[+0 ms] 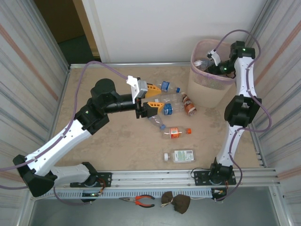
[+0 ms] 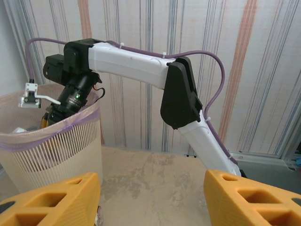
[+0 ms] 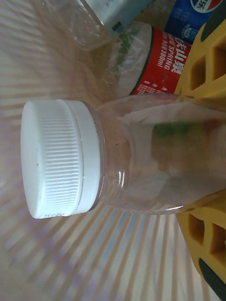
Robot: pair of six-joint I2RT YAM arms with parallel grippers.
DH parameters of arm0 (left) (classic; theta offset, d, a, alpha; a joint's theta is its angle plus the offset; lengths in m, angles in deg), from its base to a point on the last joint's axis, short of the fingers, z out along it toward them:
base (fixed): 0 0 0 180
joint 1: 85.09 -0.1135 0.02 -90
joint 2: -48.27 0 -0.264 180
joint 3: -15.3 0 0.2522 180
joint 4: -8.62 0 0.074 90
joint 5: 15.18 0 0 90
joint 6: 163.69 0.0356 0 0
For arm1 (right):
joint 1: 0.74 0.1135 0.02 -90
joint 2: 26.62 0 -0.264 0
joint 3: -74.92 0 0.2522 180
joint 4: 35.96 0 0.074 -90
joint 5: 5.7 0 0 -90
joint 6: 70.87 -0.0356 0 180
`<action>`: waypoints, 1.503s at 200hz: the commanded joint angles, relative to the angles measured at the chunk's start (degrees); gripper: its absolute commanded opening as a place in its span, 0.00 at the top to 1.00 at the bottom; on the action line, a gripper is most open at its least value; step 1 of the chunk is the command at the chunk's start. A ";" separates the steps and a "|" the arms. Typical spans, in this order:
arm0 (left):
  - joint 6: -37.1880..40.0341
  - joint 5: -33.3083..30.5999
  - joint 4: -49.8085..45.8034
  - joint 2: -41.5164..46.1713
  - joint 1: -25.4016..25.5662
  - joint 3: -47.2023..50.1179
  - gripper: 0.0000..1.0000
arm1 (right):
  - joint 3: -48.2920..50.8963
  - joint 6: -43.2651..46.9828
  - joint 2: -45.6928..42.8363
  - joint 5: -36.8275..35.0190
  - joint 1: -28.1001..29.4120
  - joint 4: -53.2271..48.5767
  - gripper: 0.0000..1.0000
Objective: Put the plastic bottles in the bin
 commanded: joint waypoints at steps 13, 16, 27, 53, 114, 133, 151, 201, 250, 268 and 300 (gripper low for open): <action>-0.63 -1.19 -0.45 1.12 -0.38 0.17 0.39 | 2.32 3.98 1.81 -8.05 1.01 -3.28 0.86; -0.64 -1.25 -0.46 1.03 -0.40 0.16 0.39 | 2.47 4.07 1.94 -8.89 1.18 -3.22 0.86; -0.63 -1.19 -0.61 0.77 -0.41 -0.01 0.39 | 3.00 4.37 2.45 -10.68 1.36 -2.86 0.86; -0.69 -1.19 -0.72 0.50 -0.41 -0.35 0.39 | 3.53 4.72 3.99 -13.62 2.12 -2.19 0.86; -1.26 -1.87 -1.07 1.14 -0.39 0.44 0.39 | 5.47 6.43 6.56 -17.46 3.66 -1.62 0.78; -1.23 -2.00 -1.41 1.28 -0.41 0.69 0.39 | 5.54 6.49 6.97 -17.18 3.63 -0.99 0.72; -1.36 -2.17 -1.42 1.44 -0.40 0.96 0.39 | 4.83 6.49 6.26 -16.13 3.63 -1.00 0.63; -1.63 -1.99 -0.55 1.44 -0.36 1.10 0.39 | 3.05 5.91 0.71 -11.94 2.47 -0.91 0.43; -1.50 -1.23 -0.19 1.16 -0.40 0.64 0.39 | 2.28 4.15 -5.85 -7.69 0.85 -0.41 0.36; -1.46 -1.10 -0.19 1.26 -0.39 0.60 0.39 | 2.08 3.06 -8.13 -6.34 0.17 0.78 0.34; -1.19 -1.60 -0.46 1.46 -0.40 0.52 0.39 | 1.55 -1.68 -11.64 -7.03 -0.62 5.20 0.32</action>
